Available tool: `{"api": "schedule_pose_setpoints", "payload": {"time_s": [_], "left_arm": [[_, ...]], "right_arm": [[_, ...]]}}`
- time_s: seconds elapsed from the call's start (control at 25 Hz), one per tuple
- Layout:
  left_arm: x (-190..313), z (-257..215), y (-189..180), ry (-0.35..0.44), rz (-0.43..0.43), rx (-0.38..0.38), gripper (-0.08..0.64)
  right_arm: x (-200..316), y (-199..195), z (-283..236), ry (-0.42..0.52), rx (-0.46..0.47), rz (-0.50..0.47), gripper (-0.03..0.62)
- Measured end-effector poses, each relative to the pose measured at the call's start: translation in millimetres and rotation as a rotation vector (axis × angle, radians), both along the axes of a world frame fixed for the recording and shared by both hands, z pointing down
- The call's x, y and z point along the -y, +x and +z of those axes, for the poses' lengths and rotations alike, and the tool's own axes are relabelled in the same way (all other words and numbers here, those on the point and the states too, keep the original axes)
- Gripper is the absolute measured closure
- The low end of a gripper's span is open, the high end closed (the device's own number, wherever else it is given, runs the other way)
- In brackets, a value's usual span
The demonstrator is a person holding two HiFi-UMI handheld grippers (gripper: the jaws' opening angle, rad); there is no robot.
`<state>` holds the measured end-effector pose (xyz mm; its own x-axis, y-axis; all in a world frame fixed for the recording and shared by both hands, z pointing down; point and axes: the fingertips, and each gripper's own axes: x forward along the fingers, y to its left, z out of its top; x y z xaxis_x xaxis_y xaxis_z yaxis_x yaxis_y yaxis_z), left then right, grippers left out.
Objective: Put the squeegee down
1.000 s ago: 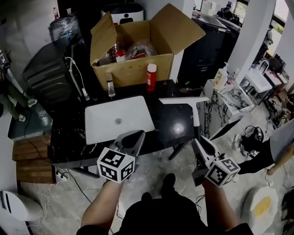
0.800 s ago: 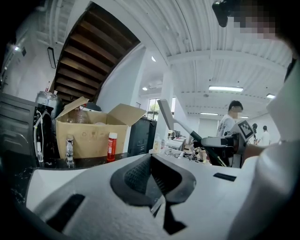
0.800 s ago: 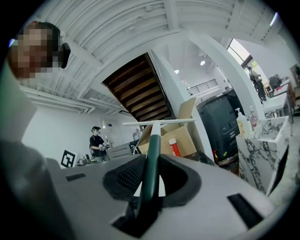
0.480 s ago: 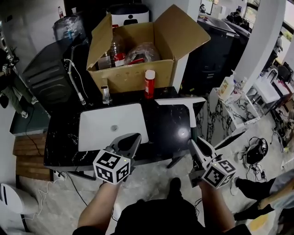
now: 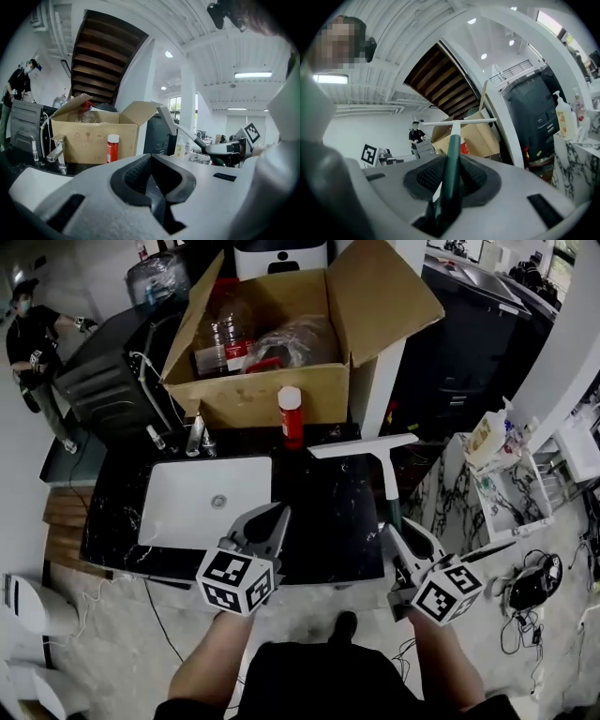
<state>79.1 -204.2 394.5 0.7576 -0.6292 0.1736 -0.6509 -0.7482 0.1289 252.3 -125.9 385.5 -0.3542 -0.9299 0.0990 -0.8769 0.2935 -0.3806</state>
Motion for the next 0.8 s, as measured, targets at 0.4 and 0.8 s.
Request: {"api": "schedule_pose_setpoints", "payload": {"time_s": [0.4, 0.8], "left_arm": [[18, 13, -4, -0.051, -0.1, -0.012, 0.551], [41, 32, -61, -0.094, -0.096, -0.04, 0.551]], "right_arm": [[44, 6, 15, -0.043, -0.019, -0.119, 0.494], [74, -61, 26, -0.109, -0.043, -0.163, 0.494]]}}
